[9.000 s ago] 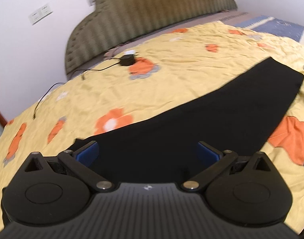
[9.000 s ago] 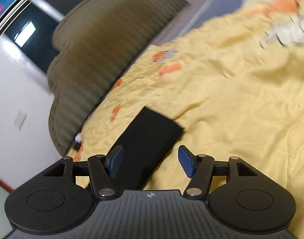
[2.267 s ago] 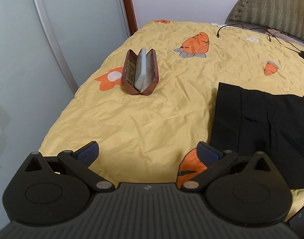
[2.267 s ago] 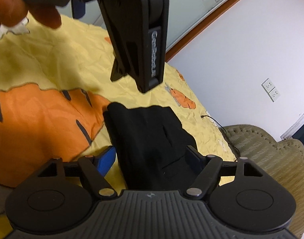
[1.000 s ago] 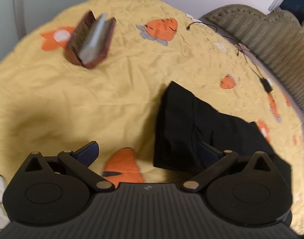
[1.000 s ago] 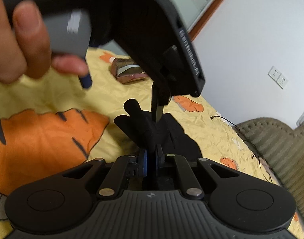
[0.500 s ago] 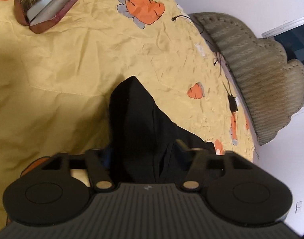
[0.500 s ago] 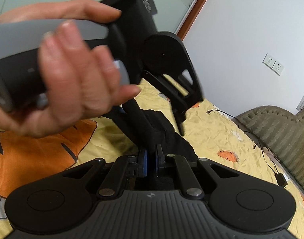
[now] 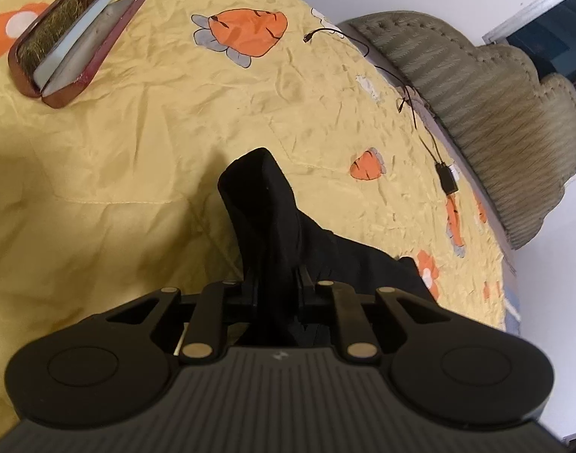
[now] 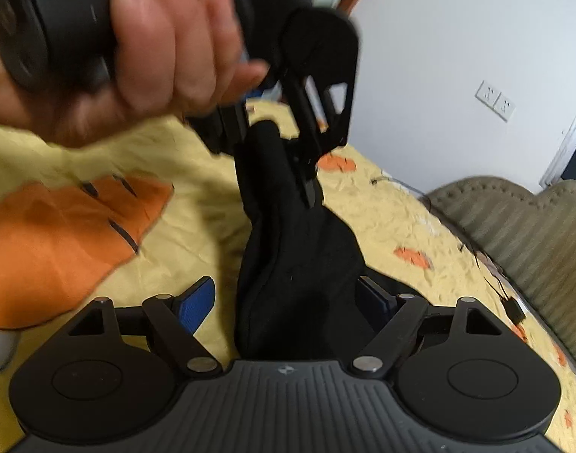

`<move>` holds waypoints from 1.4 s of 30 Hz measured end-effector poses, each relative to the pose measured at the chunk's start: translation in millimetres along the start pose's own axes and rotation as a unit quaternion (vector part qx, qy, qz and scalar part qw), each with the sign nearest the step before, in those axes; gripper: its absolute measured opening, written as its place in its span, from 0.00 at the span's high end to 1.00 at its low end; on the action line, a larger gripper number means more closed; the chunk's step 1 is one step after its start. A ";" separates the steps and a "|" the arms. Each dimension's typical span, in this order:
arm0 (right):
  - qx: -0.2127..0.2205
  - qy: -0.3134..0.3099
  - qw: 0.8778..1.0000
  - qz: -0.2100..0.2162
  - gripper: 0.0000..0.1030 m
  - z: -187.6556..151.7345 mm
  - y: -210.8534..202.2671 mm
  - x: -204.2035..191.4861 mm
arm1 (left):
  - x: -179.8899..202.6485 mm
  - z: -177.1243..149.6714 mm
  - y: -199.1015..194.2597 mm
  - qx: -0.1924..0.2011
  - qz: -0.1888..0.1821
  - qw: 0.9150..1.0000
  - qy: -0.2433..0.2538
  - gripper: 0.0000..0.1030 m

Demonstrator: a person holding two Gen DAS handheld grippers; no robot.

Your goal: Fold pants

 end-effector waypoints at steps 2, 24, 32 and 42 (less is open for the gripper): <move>-0.005 -0.010 1.000 -0.012 0.21 1.3 9.1 -3.9 | -0.4 -0.6 0.5 0.001 0.001 1.000 -0.002 0.86; 0.061 0.085 0.994 -0.010 0.89 -0.6 -30.8 44.5 | 70.8 -32.9 -38.4 0.044 0.019 0.994 0.102 0.86; 0.096 0.145 0.984 -0.034 0.89 -22.8 -70.5 93.0 | 144.0 -78.0 -54.7 0.065 0.017 0.985 0.160 0.86; 0.111 0.220 0.967 -0.060 0.89 -82.7 -110.4 146.1 | 221.0 -147.0 -34.1 0.055 0.025 0.974 0.220 0.87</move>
Point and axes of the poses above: each gripper's, at about its wrist camera, not at the fingertips, and y roughly the way its jaws point, x to its right, z to its top, the point moved 8 cm from there along y, roughly the way its jaws point, and after that the axes turned 14 degrees about -y, right-handed, at the moved point
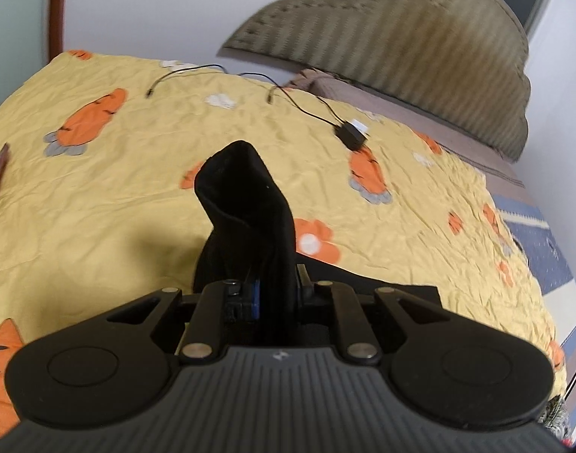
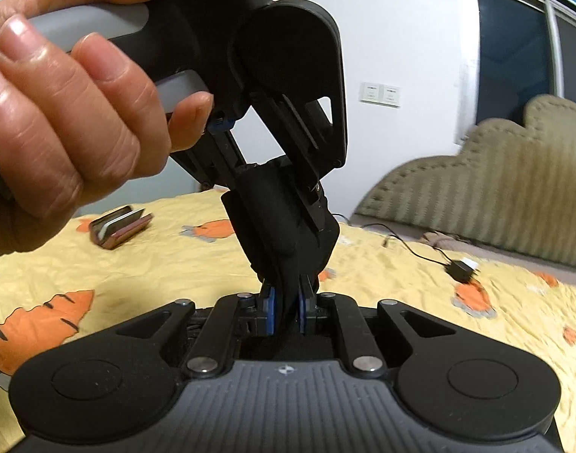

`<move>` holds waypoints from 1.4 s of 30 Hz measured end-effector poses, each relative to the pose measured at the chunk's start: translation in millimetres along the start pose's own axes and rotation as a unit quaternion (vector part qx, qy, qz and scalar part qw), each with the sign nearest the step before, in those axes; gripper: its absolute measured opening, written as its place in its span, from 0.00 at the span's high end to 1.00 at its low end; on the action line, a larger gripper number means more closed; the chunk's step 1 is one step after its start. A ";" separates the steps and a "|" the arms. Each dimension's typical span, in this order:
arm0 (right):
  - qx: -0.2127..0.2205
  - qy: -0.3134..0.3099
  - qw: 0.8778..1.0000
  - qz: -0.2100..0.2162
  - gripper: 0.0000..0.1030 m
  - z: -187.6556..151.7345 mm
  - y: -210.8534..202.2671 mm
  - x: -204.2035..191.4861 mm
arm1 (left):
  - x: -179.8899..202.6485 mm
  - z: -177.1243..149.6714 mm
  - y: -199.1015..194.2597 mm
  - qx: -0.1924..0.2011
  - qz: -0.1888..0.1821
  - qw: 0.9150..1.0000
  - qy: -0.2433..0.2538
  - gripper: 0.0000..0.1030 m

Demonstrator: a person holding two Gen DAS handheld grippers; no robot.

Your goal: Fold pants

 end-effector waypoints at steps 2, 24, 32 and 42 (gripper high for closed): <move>0.001 0.012 1.000 -0.006 0.89 -7.9 -6.4 13.4 | 19.3 -8.5 5.4 -0.001 0.002 1.000 0.013 0.87; -0.055 0.224 0.971 -0.068 0.89 -140.8 -39.3 164.2 | 189.6 -117.6 156.3 -0.099 0.011 0.985 0.139 0.86; -0.058 0.329 0.940 -0.068 0.89 -182.7 -47.9 186.3 | 216.1 -149.6 186.7 -0.120 0.013 0.977 0.176 0.86; -0.056 0.439 0.895 -0.057 0.89 -210.6 -53.2 200.9 | 236.6 -162.9 196.8 -0.134 -0.024 0.972 0.189 0.75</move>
Point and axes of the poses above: each gripper's, at about its wrist camera, not at the fingertips, and y roughly the way its jaws point, x to its right, z to its top, the point moved 8 cm from there along y, roughly the way its jaws point, and after that the axes turned 14 degrees about -y, right-handed, at the moved point
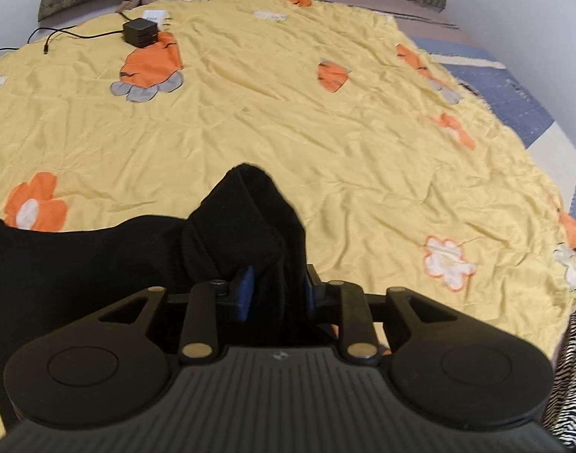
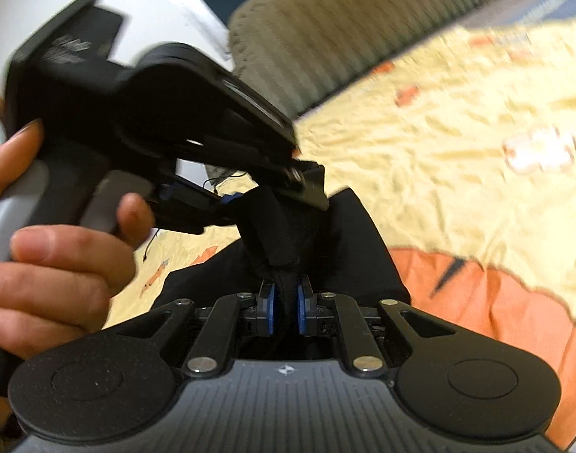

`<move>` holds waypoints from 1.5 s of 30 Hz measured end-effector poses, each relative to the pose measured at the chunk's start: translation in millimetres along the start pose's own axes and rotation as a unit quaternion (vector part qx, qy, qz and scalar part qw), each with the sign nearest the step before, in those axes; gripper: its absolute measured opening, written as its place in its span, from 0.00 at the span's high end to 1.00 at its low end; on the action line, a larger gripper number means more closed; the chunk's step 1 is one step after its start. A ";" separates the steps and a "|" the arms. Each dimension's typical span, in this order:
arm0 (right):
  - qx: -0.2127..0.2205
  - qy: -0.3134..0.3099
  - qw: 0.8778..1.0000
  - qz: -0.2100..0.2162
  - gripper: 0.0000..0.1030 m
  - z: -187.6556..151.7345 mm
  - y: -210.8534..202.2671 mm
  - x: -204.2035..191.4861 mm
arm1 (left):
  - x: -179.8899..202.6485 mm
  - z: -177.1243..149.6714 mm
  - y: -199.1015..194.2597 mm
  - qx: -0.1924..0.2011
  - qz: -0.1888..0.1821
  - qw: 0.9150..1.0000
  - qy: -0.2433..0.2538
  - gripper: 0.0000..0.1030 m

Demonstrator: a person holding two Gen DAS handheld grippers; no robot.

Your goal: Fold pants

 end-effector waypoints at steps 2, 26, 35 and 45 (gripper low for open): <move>-0.004 0.034 0.999 0.010 0.89 -2.8 0.6 7.6 | 2.4 2.2 -5.3 0.009 -0.003 1.000 0.002 0.74; -0.009 -0.020 0.998 -0.051 0.69 31.8 -27.5 28.8 | -165.7 -2.9 -90.9 0.112 0.083 0.987 -0.077 0.24; -0.027 0.000 0.998 -0.053 0.79 29.7 -2.0 31.5 | -169.7 -22.5 -85.8 0.111 0.090 0.988 -0.061 0.19; -0.031 0.024 0.997 -0.060 0.92 11.8 -13.5 43.9 | -190.6 -32.3 -75.2 0.096 0.104 0.987 -0.070 0.17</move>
Point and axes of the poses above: each gripper's, at about its wrist camera, not at the fingertips, and y roughly the way its jaws point, x to its right, z to its top, the point moved 8 cm from there along y, roughly the way its jaws point, and after that the axes turned 14 degrees about -y, right-handed, at the moved point
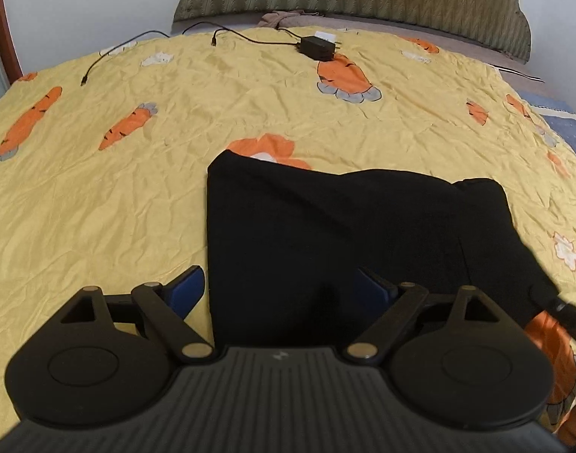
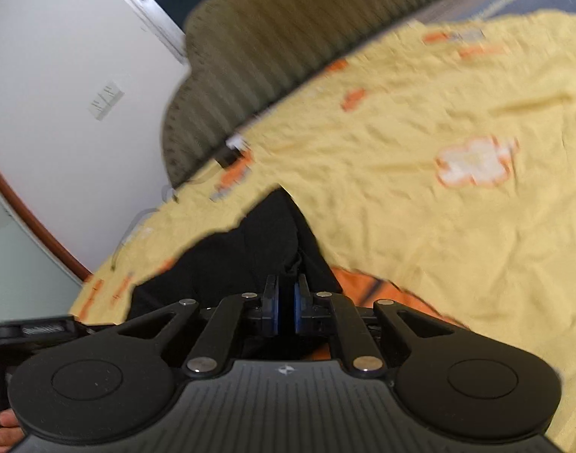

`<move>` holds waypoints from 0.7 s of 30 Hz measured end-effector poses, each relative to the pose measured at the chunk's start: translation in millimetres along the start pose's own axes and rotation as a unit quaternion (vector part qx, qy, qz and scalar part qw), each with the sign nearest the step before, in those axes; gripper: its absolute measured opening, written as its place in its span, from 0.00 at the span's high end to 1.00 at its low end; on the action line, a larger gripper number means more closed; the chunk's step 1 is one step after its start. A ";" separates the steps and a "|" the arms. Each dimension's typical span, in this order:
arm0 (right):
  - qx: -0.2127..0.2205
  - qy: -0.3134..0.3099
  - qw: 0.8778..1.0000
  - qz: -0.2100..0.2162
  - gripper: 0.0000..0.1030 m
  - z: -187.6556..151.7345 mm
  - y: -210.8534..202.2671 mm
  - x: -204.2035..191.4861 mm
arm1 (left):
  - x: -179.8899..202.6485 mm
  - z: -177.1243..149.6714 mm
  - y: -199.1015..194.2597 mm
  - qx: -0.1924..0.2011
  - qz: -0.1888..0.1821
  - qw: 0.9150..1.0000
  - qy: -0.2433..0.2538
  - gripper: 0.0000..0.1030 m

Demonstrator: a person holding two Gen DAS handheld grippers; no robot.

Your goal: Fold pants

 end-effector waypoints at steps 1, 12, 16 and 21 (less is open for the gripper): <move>-0.001 0.006 1.000 0.006 0.90 -1.5 1.3 1.1 | -0.4 0.4 0.7 -0.001 -0.001 1.000 -0.001 0.17; -0.006 -0.087 0.996 0.034 0.62 76.9 56.0 -48.2 | 2.0 42.6 26.8 0.007 -0.014 0.999 -0.041 0.13; -0.061 -0.072 0.995 0.016 0.64 75.6 115.1 -30.4 | 5.9 47.5 55.7 0.008 0.014 1.000 -0.024 0.12; -0.057 -0.046 0.997 0.002 0.63 82.4 107.8 -17.7 | -11.5 41.8 70.9 -0.011 0.033 0.999 -0.031 0.13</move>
Point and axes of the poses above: each gripper's, at about its wrist camera, not at the fingertips, and y roughly the way its jaws point, x to its right, z to its top, the point moved 8 cm from there along y, roughly the way its jaws point, and after that the axes turned 14 degrees about -y, right-handed, at the moved point
